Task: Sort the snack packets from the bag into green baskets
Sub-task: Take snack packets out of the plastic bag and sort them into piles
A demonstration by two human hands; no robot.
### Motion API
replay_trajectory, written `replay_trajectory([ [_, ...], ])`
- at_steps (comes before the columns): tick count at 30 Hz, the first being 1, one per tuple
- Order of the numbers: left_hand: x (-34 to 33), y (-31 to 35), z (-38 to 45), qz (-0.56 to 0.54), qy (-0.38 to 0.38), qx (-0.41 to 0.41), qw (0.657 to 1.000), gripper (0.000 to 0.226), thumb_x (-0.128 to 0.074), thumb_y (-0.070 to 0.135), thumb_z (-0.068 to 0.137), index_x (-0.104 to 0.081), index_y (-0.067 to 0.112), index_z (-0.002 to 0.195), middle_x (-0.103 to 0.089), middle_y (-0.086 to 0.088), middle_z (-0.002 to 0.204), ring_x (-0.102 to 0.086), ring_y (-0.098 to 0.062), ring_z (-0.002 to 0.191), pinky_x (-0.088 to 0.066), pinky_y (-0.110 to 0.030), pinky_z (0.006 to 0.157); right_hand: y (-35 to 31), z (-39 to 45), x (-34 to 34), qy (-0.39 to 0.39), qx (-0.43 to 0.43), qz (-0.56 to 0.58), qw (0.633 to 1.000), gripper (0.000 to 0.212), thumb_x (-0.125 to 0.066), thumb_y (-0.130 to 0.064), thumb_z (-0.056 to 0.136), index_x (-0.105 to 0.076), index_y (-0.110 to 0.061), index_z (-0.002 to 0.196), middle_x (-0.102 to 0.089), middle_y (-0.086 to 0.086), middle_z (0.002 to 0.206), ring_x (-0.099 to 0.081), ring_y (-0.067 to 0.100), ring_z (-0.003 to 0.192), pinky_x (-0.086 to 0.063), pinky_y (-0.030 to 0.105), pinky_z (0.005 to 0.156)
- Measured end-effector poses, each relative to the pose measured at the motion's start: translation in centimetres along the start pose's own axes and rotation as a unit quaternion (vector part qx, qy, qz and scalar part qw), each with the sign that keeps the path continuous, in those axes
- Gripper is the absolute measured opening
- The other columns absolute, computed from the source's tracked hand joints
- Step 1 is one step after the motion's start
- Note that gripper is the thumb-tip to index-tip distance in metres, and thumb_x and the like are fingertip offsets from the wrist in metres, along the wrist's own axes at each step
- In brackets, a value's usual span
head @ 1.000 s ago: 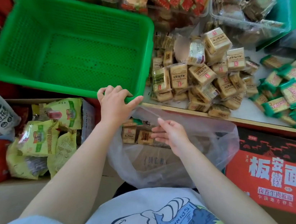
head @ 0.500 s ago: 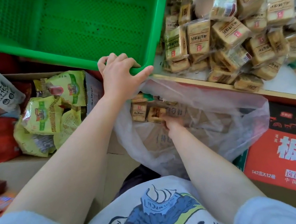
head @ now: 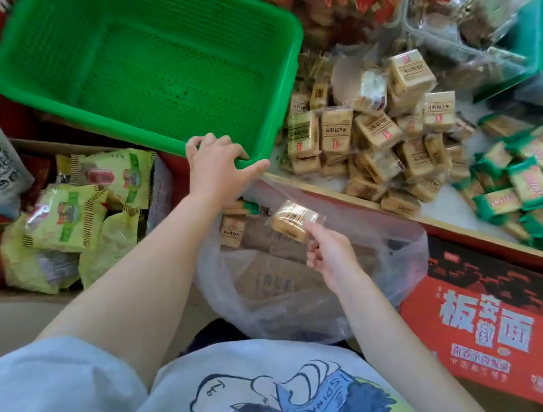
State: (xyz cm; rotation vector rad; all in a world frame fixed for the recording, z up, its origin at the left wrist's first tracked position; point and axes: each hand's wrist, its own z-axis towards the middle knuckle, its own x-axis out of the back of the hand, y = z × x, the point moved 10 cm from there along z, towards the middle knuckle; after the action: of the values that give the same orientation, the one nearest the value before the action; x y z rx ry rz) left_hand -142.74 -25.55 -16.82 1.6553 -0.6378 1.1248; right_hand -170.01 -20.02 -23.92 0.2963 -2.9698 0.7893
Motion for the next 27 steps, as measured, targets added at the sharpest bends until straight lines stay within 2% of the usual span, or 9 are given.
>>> replay_trajectory([
  [4,-0.1,0.0,0.0,0.008,-0.013,0.005,1.0,0.06,-0.049,0.076,0.086,-0.076,0.022,0.095,-0.066,0.0,0.102,-0.049,-0.028,0.113,-0.023,-0.048,0.109,-7.7,-1.3,-0.5,0.045,0.143,0.036,0.988,0.015,-0.069,-0.029,0.094,-0.069,-0.013,0.094,-0.056,-0.002,0.067,-0.048,0.009,0.049,-0.044,0.024,0.052],
  [7,-0.1,-0.1,0.0,0.004,-0.011,0.007,1.0,0.061,-0.048,0.076,0.086,-0.076,0.022,0.096,-0.065,0.001,0.101,-0.049,-0.027,0.112,-0.024,-0.048,0.109,-12.6,-0.7,-2.3,0.035,0.203,0.069,0.976,0.017,-0.067,-0.027,0.096,-0.07,-0.014,0.106,-0.068,0.002,0.079,-0.059,0.01,0.058,-0.052,0.025,0.057],
  [11,-0.1,0.0,-0.1,0.012,-0.011,0.003,1.0,0.061,-0.047,0.076,0.087,-0.076,0.023,0.096,-0.066,0.0,0.103,-0.049,-0.027,0.112,-0.023,-0.047,0.108,-14.9,0.7,-3.8,0.001,0.19,0.16,0.969,0.029,-0.061,-0.017,0.1,-0.063,-0.008,0.128,-0.072,0.008,0.106,-0.068,0.015,0.069,-0.057,0.027,0.065],
  [16,-0.1,-0.1,-0.2,0.01,-0.011,0.004,1.0,0.061,-0.046,0.076,0.087,-0.075,0.023,0.098,-0.065,0.001,0.102,-0.049,-0.025,0.109,-0.023,-0.046,0.107,-13.4,1.0,-3.9,-0.027,0.159,0.196,0.967,0.034,-0.059,-0.014,0.101,-0.056,-0.008,0.135,-0.07,0.009,0.12,-0.074,0.021,0.087,-0.06,0.032,0.076],
  [20,-0.2,-0.1,-0.3,0.006,-0.016,0.001,1.0,0.07,-0.038,0.081,0.083,-0.075,0.024,0.097,-0.062,0.003,0.099,-0.048,-0.024,0.106,-0.026,-0.047,0.106,-16.8,1.3,-4.5,-0.048,0.183,0.198,0.962,0.043,-0.057,-0.009,0.101,-0.047,-0.003,0.143,-0.063,0.011,0.13,-0.072,0.024,0.099,-0.06,0.035,0.083],
  [22,-0.2,0.0,-0.3,0.005,-0.018,0.001,1.0,0.075,-0.033,0.082,0.08,-0.075,0.024,0.098,-0.062,0.003,0.098,-0.048,-0.024,0.106,-0.026,-0.047,0.106,-18.0,1.0,-4.8,-0.05,0.189,0.186,0.963,0.049,-0.058,-0.007,0.101,-0.041,-0.002,0.146,-0.06,0.013,0.131,-0.07,0.027,0.106,-0.059,0.038,0.089],
  [24,-0.1,0.0,-0.2,0.002,-0.015,-0.001,1.0,0.079,-0.029,0.084,0.078,-0.075,0.023,0.097,-0.061,0.004,0.098,-0.048,-0.024,0.106,-0.027,-0.047,0.106,-17.7,0.6,-4.7,-0.044,0.185,0.169,0.967,0.05,-0.06,-0.009,0.1,-0.041,-0.003,0.145,-0.062,0.013,0.129,-0.07,0.027,0.105,-0.059,0.04,0.092],
  [27,-0.1,-0.1,-0.3,0.001,-0.011,-0.003,1.0,0.081,-0.027,0.085,0.077,-0.075,0.024,0.097,-0.061,0.005,0.098,-0.049,-0.023,0.106,-0.026,-0.047,0.106,-14.5,0.0,-4.5,-0.052,0.171,0.146,0.973,0.03,-0.06,-0.013,0.1,-0.054,-0.008,0.129,-0.071,0.012,0.118,-0.074,0.025,0.096,-0.06,0.04,0.088],
])
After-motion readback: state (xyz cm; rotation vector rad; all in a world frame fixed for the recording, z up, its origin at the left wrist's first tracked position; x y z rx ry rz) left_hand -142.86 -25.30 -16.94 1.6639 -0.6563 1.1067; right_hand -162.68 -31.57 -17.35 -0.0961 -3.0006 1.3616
